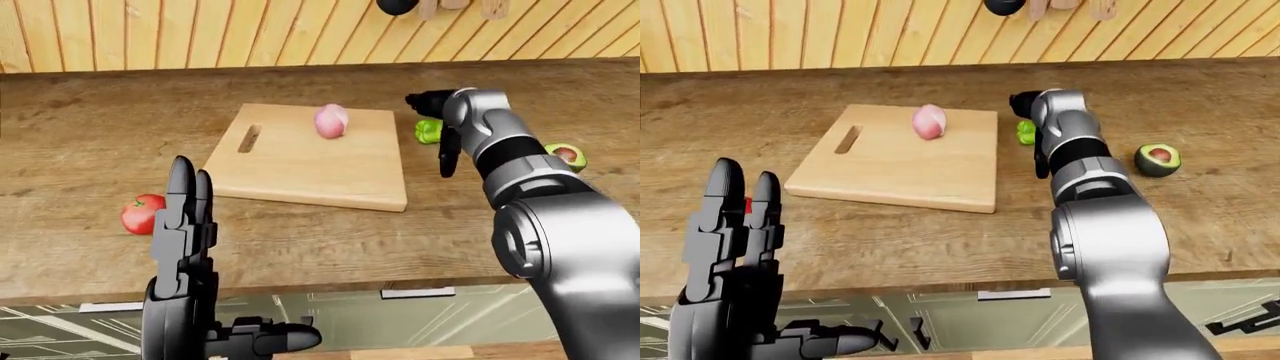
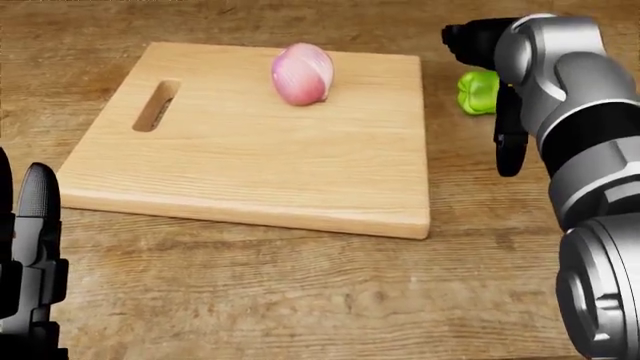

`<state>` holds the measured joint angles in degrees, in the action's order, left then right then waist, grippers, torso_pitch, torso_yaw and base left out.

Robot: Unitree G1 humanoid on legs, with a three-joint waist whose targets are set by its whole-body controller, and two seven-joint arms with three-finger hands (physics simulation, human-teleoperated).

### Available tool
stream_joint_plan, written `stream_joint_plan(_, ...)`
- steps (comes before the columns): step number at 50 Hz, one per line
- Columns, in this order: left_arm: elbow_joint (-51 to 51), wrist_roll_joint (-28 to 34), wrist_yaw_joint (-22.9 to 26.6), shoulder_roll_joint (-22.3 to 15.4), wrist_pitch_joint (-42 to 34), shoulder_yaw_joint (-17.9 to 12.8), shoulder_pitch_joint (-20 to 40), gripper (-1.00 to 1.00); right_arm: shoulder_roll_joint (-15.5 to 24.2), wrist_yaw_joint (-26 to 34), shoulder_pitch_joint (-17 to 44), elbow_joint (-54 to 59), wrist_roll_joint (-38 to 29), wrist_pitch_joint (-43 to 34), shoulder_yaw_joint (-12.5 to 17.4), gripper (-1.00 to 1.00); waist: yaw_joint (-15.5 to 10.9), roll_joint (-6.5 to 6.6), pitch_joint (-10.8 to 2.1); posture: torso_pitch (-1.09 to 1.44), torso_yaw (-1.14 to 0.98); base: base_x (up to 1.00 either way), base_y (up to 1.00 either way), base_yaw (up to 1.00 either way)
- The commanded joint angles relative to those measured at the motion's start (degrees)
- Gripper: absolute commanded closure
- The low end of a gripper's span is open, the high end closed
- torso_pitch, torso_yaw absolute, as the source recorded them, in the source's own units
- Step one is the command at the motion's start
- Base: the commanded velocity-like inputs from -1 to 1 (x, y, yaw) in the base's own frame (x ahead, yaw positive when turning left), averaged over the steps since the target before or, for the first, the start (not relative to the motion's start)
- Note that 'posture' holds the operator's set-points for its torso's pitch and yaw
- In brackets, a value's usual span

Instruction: Place the avocado, onion, tomato and bell pepper on the cutting board.

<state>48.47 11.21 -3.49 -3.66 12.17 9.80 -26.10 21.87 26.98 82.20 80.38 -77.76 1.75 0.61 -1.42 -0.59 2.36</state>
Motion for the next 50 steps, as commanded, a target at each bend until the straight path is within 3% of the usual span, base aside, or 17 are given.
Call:
stream_joint_plan(1, 2.34, 0.04, -0.22, 0.02, 1.48, 0.02, 0.23, -1.00, 0.65, -0.50, 1.80, -1.80, -0.10, -0.13, 0.15, -1.00, -0.01, -0.07, -1.21, 0.00, 0.00, 0.00, 0.00, 0.00)
stream_joint_plan(6, 2.29, 0.18, -0.32, -0.01, 1.54, 0.19, 0.16, -1.00, 0.92, 0.47, 1.54, -1.85, 0.44, -0.48, 0.71, -1.00, -0.06, -0.15, -1.29, 0.00, 0.00, 0.00, 0.00, 0.00)
stream_joint_plan(7, 2.27, 0.21, -0.36, -0.02, 1.58, 0.20, 0.14, -1.00, 0.88, 1.04, 1.48, -1.89, 0.89, -1.00, 1.00, 0.26, -0.08, -0.17, -1.32, 0.00, 0.00, 0.00, 0.00, 0.00)
stream_joint_plan(8, 2.27, 0.20, -0.38, -0.04, 1.60, 0.21, 0.12, -1.00, 0.82, 1.72, 1.42, -1.93, 1.46, -1.67, 1.33, 1.00, -0.10, -0.19, -1.27, 0.00, 0.00, 0.00, 0.00, 0.00)
stream_joint_plan(23, 2.23, 0.28, -0.57, -0.11, 1.55, 0.27, 0.15, -1.00, 1.54, 1.65, 0.48, -1.89, 3.37, -0.20, 1.20, 1.00, -0.13, -0.33, -1.49, 0.00, 0.00, 0.00, 0.00, 0.00)
stream_joint_plan(28, 2.29, 0.29, -0.62, -0.12, 1.49, 0.33, 0.14, -1.00, 2.09, -8.32, 8.16, -2.36, 10.14, -2.02, 5.64, 1.00, -0.10, -0.34, -1.67, 0.00, 0.00, 0.00, 0.00, 0.00)
stream_joint_plan(37, 1.97, 0.70, -0.78, -0.23, 1.67, 0.60, 0.27, -1.00, 1.94, -29.55, 16.31, -2.97, 18.43, -3.03, 6.86, 1.00, -0.21, 0.32, -0.64, 0.00, 0.00, 0.00, 0.00, 0.00)
stream_joint_plan(47, 1.98, 0.81, -0.86, -0.28, 1.91, 0.61, 0.12, -1.00, -2.53, -25.03, 15.30, -3.45, 23.52, 1.15, 4.17, 1.00, 0.14, -0.03, -0.68, 0.00, 0.00, 0.00, 0.00, 0.00)
stream_joint_plan(50, 1.97, 0.72, -0.86, -0.30, 1.88, 0.53, 0.12, -1.00, -3.98, -23.23, 14.64, -3.50, 23.06, -1.04, 2.78, 1.00, 0.14, -0.02, -0.70, 0.00, 0.00, 0.00, 0.00, 0.00)
